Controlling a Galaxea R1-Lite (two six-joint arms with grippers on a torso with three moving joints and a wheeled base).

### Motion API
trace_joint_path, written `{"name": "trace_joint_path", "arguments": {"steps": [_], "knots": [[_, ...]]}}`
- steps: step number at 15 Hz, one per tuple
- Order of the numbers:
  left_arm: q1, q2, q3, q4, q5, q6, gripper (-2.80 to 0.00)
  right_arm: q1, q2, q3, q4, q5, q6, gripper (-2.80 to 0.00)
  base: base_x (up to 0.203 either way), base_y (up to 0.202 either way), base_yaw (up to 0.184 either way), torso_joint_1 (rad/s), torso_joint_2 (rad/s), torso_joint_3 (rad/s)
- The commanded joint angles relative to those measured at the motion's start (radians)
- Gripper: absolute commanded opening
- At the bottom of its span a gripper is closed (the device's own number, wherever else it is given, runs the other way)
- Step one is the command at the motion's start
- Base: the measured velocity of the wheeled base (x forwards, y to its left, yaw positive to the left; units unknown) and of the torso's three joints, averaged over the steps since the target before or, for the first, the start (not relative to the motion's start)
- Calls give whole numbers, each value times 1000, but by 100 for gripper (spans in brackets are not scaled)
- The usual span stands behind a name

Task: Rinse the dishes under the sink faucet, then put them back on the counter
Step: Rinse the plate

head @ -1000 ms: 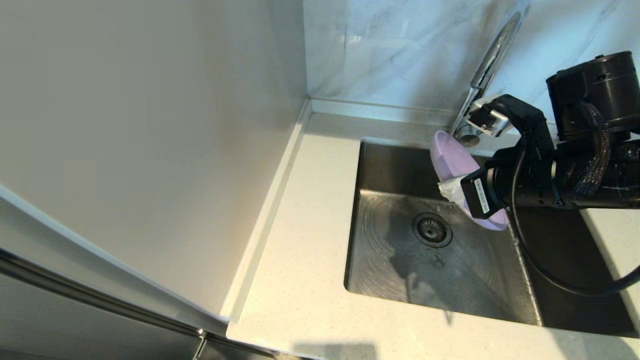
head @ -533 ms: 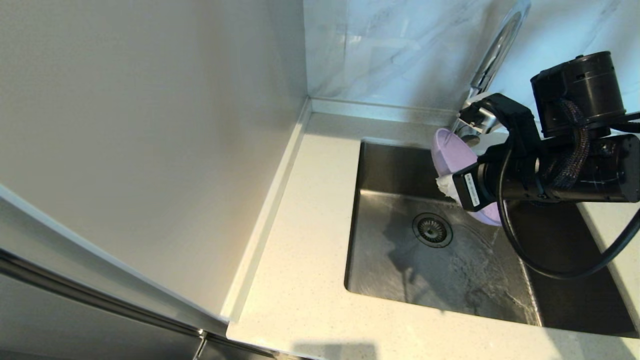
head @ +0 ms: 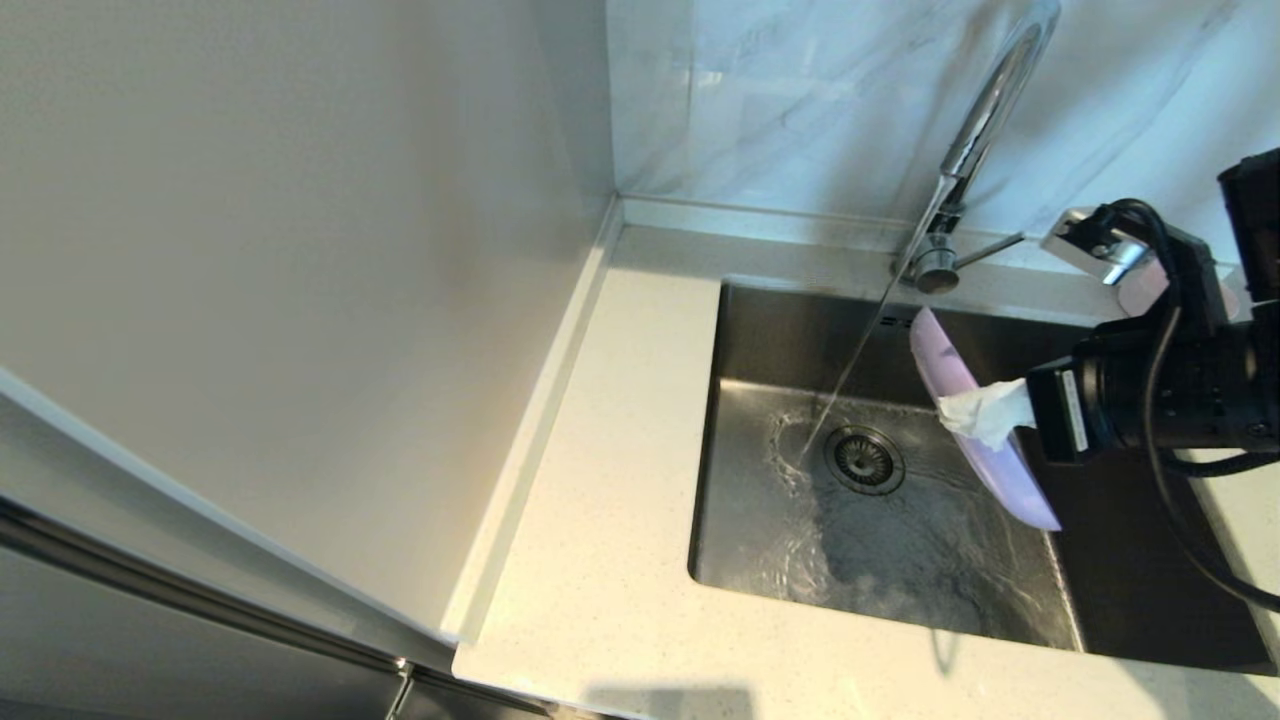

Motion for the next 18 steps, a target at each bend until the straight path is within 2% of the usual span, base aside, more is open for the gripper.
{"name": "trace_joint_path", "arguments": {"steps": [1, 4, 9, 13, 16, 18], "knots": [[0, 0, 0, 0, 0, 0, -280, -34, -48, -63, 85, 113, 109, -280, 0, 0, 0, 0, 0, 0], [0, 0, 0, 0, 1, 0, -280, -37, 27, -195, 125, 167, 300, -280, 0, 0, 0, 0, 0, 0], [0, 0, 0, 0, 1, 0, -280, -69, 182, -462, 246, 171, 627, -280, 0, 0, 0, 0, 0, 0], [0, 0, 0, 0, 0, 0, -280, -172, 265, -510, 261, 172, 698, -280, 0, 0, 0, 0, 0, 0], [0, 0, 0, 0, 1, 0, -280, -186, 333, -607, 261, 190, 765, -280, 0, 0, 0, 0, 0, 0], [0, 0, 0, 0, -1, 0, -280, -186, 362, -669, 262, 209, 773, -280, 0, 0, 0, 0, 0, 0]]}}
